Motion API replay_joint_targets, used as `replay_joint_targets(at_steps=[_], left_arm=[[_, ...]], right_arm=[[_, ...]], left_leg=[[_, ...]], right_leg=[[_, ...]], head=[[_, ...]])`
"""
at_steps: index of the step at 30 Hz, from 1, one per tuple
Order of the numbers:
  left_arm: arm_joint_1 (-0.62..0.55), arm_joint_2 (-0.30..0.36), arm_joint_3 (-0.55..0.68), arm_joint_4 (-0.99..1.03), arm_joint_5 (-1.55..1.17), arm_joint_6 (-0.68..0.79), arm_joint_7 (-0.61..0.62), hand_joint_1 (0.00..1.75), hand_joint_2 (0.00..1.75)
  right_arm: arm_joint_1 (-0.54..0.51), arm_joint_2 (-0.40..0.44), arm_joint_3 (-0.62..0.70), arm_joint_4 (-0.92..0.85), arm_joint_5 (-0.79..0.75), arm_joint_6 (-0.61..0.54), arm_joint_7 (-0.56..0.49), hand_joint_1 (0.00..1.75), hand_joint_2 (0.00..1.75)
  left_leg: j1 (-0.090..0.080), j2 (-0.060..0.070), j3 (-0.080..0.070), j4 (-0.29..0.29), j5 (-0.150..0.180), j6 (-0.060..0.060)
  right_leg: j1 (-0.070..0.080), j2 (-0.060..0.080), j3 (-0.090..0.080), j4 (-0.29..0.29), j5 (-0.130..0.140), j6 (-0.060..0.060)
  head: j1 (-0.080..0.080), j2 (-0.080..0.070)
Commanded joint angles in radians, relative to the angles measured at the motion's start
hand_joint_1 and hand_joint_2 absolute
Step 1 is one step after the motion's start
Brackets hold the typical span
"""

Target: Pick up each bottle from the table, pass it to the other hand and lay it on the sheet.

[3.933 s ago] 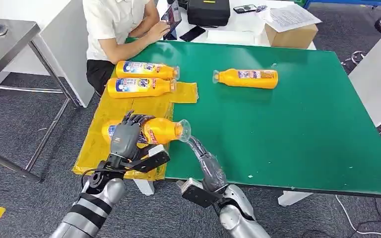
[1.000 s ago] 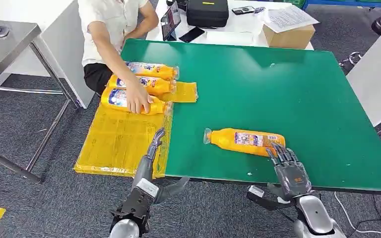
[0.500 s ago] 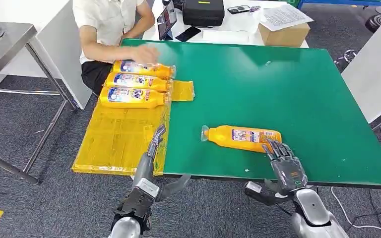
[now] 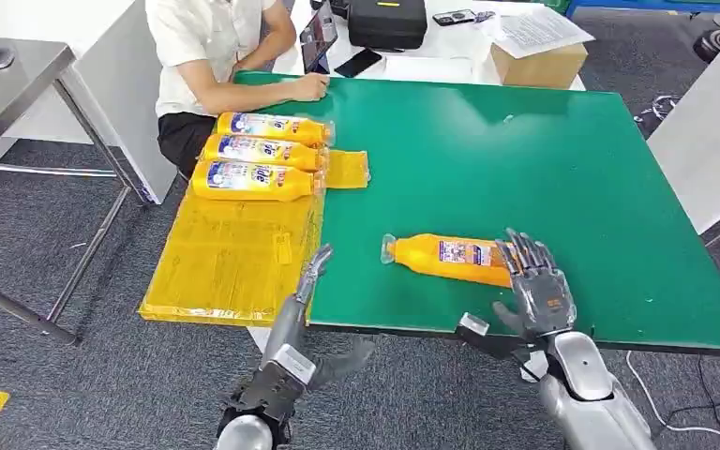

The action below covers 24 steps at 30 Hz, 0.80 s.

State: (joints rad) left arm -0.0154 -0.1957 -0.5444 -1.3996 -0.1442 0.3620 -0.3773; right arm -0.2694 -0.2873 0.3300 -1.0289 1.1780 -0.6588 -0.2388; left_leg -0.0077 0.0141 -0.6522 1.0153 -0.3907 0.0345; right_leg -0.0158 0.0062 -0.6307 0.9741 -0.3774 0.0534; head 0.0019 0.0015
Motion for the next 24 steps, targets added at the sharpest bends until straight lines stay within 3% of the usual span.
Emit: replay_joint_targets(at_steps=[1, 5, 6, 9, 10, 14, 21, 24], left_arm=[[-0.017, 0.042, -0.062, 0.07, 0.001, -0.017, 0.009, 0.0, 1.75], [-0.026, 0.039, -0.082, 0.089, 0.002, -0.037, 0.015, 0.0, 1.75], [-0.03, 0.037, -0.087, 0.098, 0.002, -0.039, 0.015, 0.0, 1.75], [-0.037, 0.036, -0.095, 0.107, 0.003, -0.044, 0.015, 0.0, 1.75], [-0.039, 0.036, -0.098, 0.109, 0.004, -0.047, 0.015, 0.0, 1.75], [-0.04, 0.036, -0.096, 0.109, 0.006, -0.055, 0.018, 0.0, 1.75], [-0.049, 0.032, -0.096, 0.113, 0.012, -0.074, 0.025, 0.0, 1.75], [-0.05, 0.031, -0.097, 0.114, 0.014, -0.077, 0.027, 0.0, 1.75]], right_arm=[[-0.071, 0.026, 0.029, -0.038, -0.013, 0.013, -0.001, 0.0, 1.75], [-0.044, 0.044, 0.039, -0.081, -0.104, 0.064, -0.042, 0.0, 1.75], [-0.025, 0.058, 0.04, -0.103, -0.227, 0.151, -0.103, 0.0, 1.75], [0.0, 0.072, 0.041, -0.084, -0.269, 0.182, -0.12, 0.0, 1.75], [-0.004, 0.065, 0.053, -0.062, -0.198, 0.131, -0.093, 0.0, 1.75], [-0.021, 0.06, 0.041, -0.032, -0.182, 0.113, -0.075, 0.0, 1.75], [-0.121, 0.062, 0.027, 0.095, -0.179, 0.209, -0.019, 0.0, 1.75], [-0.138, 0.059, 0.033, 0.119, -0.151, 0.197, -0.004, 0.0, 1.75]], left_leg=[[0.001, -0.002, 0.004, -0.002, -0.002, -0.003], [0.001, -0.006, 0.004, 0.0, -0.004, -0.003], [0.001, -0.007, 0.002, -0.001, -0.003, -0.002], [0.001, -0.008, 0.002, -0.001, -0.005, -0.002], [0.001, -0.008, 0.005, -0.001, -0.007, -0.003], [0.001, -0.01, 0.005, -0.001, -0.008, -0.004], [0.0, -0.009, 0.003, -0.001, -0.009, -0.004], [0.0, -0.009, 0.002, 0.0, -0.009, -0.004]], right_leg=[[0.001, -0.002, 0.004, -0.001, -0.002, -0.001], [0.001, -0.006, 0.006, 0.0, 0.0, 0.001], [0.001, -0.006, 0.005, 0.0, 0.001, 0.002], [0.001, -0.007, 0.005, -0.001, 0.0, 0.001], [0.001, -0.007, 0.007, -0.001, -0.002, 0.001], [0.001, -0.008, 0.008, 0.0, -0.005, 0.002], [0.0, -0.007, 0.006, 0.0, -0.004, 0.003], [0.0, -0.007, 0.005, 0.0, -0.003, 0.003]], head=[[0.0, 0.0], [0.0, 0.0], [0.0, 0.0], [0.0, 0.0], [0.0, 0.0], [0.0, 0.0], [0.0, 0.0], [-0.001, 0.0]])
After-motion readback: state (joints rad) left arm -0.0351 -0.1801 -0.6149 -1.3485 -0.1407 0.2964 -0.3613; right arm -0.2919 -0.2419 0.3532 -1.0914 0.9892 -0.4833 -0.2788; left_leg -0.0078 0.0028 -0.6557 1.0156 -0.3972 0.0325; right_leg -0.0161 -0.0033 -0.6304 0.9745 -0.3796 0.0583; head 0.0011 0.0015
